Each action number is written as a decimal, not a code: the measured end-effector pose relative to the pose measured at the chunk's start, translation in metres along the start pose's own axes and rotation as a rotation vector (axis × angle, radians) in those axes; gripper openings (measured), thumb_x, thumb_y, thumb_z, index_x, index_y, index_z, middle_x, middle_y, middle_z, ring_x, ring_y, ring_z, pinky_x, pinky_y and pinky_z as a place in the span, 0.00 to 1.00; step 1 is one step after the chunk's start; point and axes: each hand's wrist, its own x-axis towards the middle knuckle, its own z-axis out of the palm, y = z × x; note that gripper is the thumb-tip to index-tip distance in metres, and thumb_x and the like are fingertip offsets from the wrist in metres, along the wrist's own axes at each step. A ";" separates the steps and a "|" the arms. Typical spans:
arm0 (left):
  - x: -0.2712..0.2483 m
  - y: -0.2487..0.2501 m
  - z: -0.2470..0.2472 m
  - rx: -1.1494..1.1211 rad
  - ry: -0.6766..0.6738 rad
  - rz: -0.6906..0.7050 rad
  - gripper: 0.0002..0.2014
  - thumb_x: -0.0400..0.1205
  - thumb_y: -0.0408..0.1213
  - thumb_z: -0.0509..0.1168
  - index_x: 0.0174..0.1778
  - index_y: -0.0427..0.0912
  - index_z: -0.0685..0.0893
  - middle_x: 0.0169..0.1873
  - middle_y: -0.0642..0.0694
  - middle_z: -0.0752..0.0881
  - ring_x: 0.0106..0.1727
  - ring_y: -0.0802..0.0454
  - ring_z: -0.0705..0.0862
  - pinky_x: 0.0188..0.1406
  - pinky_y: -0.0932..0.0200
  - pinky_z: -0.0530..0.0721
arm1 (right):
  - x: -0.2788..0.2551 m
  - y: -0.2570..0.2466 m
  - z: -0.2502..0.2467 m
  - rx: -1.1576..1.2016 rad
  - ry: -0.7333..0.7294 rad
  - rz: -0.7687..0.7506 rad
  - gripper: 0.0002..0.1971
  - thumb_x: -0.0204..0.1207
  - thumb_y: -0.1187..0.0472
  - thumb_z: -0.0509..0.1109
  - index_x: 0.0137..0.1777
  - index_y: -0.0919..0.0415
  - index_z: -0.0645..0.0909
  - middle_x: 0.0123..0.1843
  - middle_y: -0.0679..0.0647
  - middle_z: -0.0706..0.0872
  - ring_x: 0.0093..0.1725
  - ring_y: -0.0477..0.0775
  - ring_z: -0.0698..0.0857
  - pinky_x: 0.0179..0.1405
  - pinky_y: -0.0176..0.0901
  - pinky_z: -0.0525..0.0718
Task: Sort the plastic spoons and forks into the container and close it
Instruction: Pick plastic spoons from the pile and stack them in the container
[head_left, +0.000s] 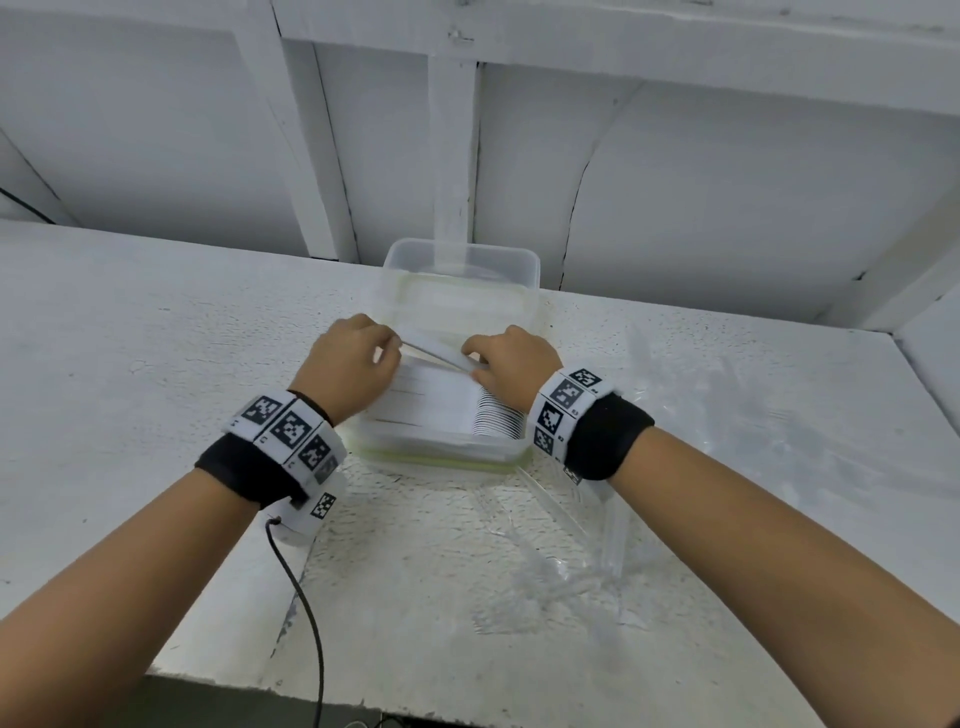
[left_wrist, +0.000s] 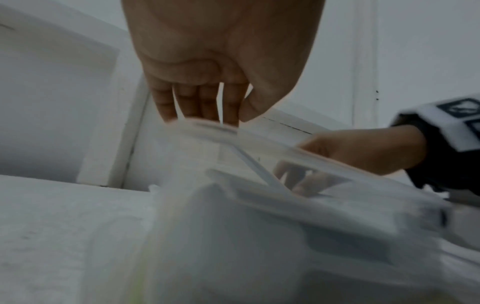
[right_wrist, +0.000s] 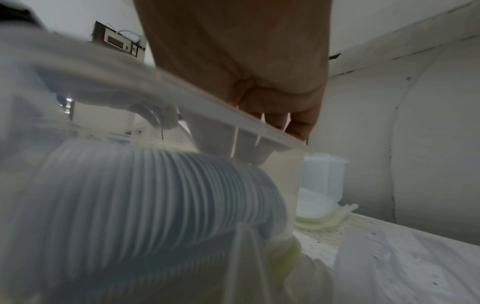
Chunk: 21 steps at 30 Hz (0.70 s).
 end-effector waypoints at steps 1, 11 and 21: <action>0.002 -0.005 -0.004 -0.013 0.042 -0.025 0.12 0.82 0.34 0.60 0.52 0.34 0.87 0.49 0.34 0.84 0.54 0.34 0.79 0.55 0.47 0.76 | 0.000 -0.001 -0.001 0.018 -0.015 0.015 0.16 0.82 0.55 0.59 0.69 0.51 0.76 0.59 0.59 0.83 0.63 0.59 0.77 0.55 0.49 0.77; 0.004 -0.011 -0.013 -0.369 -0.191 -0.516 0.20 0.85 0.40 0.56 0.73 0.38 0.71 0.58 0.37 0.82 0.56 0.40 0.83 0.51 0.39 0.86 | 0.002 -0.010 0.011 -0.260 0.004 -0.044 0.12 0.84 0.62 0.55 0.56 0.59 0.81 0.58 0.55 0.81 0.60 0.57 0.77 0.47 0.46 0.70; 0.004 -0.008 -0.012 -0.439 -0.151 -0.558 0.19 0.86 0.38 0.55 0.72 0.38 0.71 0.60 0.37 0.81 0.51 0.45 0.82 0.46 0.43 0.87 | 0.000 -0.014 0.008 -0.209 0.008 -0.032 0.18 0.86 0.55 0.49 0.63 0.53 0.80 0.60 0.55 0.81 0.62 0.58 0.76 0.56 0.51 0.72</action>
